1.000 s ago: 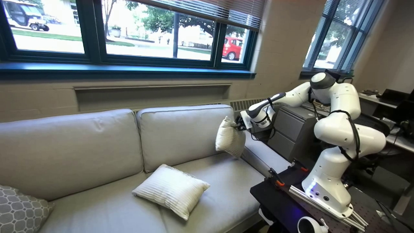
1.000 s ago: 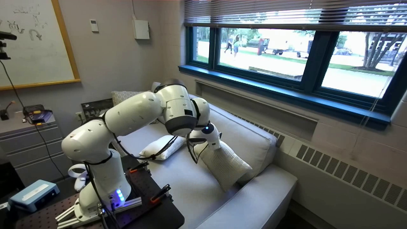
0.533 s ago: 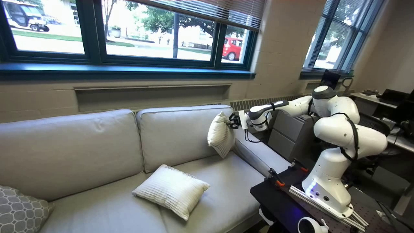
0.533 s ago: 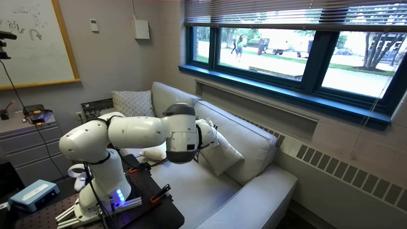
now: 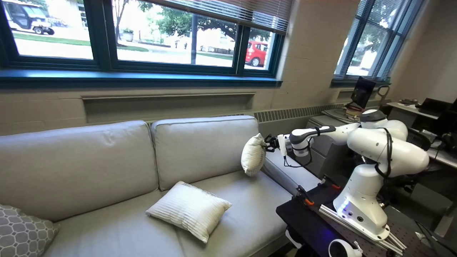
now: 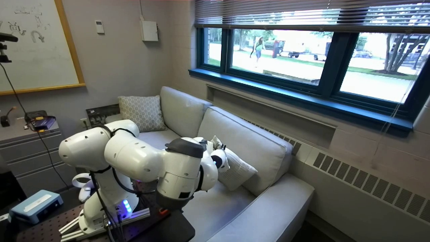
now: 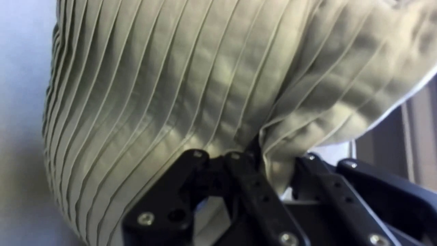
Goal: Set the striped pillows against the armrest
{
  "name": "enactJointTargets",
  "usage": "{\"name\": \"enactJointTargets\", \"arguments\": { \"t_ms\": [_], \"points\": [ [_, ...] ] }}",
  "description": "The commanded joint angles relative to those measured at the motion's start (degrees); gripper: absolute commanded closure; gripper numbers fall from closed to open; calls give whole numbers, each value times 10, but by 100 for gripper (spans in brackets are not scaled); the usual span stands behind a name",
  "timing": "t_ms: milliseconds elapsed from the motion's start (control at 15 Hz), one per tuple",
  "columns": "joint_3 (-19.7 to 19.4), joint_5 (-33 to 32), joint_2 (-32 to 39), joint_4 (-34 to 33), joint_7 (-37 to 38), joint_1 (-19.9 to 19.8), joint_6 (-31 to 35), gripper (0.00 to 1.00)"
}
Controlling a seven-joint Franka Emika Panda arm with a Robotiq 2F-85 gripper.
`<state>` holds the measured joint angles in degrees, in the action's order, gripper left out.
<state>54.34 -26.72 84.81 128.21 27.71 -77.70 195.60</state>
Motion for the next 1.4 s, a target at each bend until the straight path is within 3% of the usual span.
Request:
{"name": "enactJointTargets", "arguments": {
  "t_ms": [0,467,733,933,1067,1333],
  "points": [
    [-44,89,-49,7,-102,-31,45,90],
    [-93,145,-145,-41,-163,-94,24,90],
    [-131,188,-218,-54,-157,-73,29,90],
    [-171,231,-275,-62,-145,-30,27,90],
    [-209,267,-314,-67,-138,20,27,90],
    [-320,370,-381,-86,-97,176,27,90]
  ]
}}
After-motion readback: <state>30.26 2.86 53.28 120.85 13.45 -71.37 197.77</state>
